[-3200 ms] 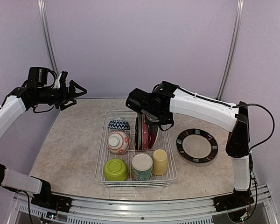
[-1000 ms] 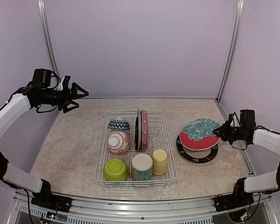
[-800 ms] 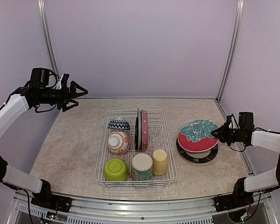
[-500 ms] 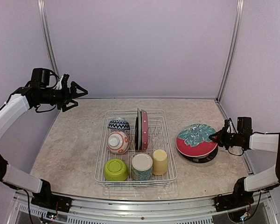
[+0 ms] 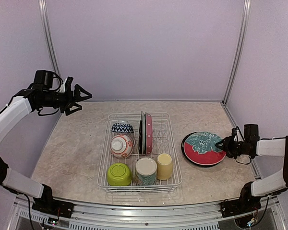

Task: Unload the mixed dishes from the dish rack
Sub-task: Place the plate with another plate.

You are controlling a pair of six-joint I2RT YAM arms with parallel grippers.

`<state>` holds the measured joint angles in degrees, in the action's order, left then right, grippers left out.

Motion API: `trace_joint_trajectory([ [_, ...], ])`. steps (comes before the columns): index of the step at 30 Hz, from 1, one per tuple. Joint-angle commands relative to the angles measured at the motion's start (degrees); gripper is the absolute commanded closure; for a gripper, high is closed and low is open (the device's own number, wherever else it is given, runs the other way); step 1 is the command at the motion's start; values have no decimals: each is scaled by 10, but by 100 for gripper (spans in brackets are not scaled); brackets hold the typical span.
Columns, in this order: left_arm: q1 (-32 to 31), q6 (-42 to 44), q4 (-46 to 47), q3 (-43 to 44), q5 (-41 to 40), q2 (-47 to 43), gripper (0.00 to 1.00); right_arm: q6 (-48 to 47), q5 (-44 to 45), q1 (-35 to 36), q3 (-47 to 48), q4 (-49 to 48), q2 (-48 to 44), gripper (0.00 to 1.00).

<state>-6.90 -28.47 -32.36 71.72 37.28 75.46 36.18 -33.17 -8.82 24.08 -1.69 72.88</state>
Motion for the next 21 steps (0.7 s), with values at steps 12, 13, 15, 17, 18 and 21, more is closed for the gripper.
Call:
trace_joint_trajectory([
  [12, -9, 12, -7, 9, -1, -13, 1, -68, 202, 3, 81, 187, -36, 30],
  [13, -8, 12, -4, 8, -1, -12, 1, -68, 210, 7, 84, 191, -32, 31],
  [15, -7, 11, -1, 5, -4, -12, 1, -67, 218, 16, 90, 200, -25, 36],
  [17, -5, 9, -5, 7, 2, -8, 1, -67, 223, 25, 94, 198, -19, 39],
  [18, -5, 8, -7, 10, 10, -5, 1, -65, 223, 30, 96, 197, -16, 40],
  [21, -5, 4, 1, 7, 16, -9, 1, -61, 223, 52, 110, 198, -1, 48],
])
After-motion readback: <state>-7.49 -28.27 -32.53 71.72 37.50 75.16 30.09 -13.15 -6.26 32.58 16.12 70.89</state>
